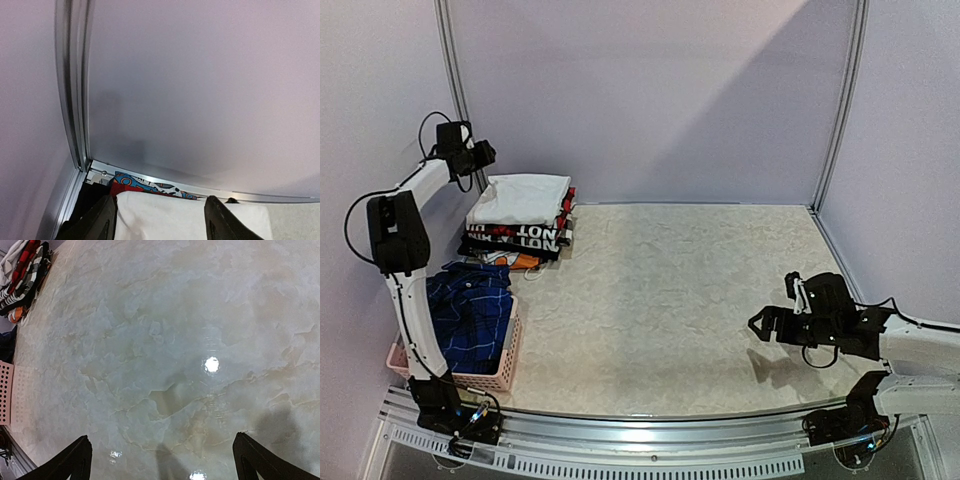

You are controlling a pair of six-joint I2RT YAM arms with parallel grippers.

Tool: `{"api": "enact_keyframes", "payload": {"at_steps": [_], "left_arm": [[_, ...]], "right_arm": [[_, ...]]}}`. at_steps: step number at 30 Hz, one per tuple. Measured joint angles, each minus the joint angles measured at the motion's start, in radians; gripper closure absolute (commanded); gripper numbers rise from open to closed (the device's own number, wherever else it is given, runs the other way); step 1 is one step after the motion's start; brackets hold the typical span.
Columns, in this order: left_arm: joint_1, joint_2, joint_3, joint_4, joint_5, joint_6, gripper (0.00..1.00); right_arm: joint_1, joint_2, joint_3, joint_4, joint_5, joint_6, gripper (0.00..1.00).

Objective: Fold and stack the mixed laundry pile
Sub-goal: Adjust the square-folded T-shirt at the corner of the board, then reset both arms

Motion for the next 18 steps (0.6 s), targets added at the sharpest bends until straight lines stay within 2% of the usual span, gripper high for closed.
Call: {"api": "enact_keyframes", "payload": {"at_steps": [5, 8, 13, 18], "left_arm": [[-0.008, -0.203, -0.066, -0.026, -0.029, 0.010, 0.27], [-0.013, -0.340, -0.162, -0.019, -0.030, -0.005, 0.22], [-0.018, -0.563, -0.423, 0.016, -0.029, -0.059, 0.01], [-0.070, -0.718, -0.620, -0.027, -0.064, -0.070, 0.00]], "right_arm": [[0.000, 0.014, 0.047, 0.000, -0.041, -0.011, 0.01], [0.000, 0.014, 0.077, 0.000, -0.064, -0.019, 0.01], [0.000, -0.006, 0.116, 0.000, -0.097, -0.032, 0.01], [0.000, -0.045, 0.134, 0.004, -0.117, -0.045, 0.01]]}}
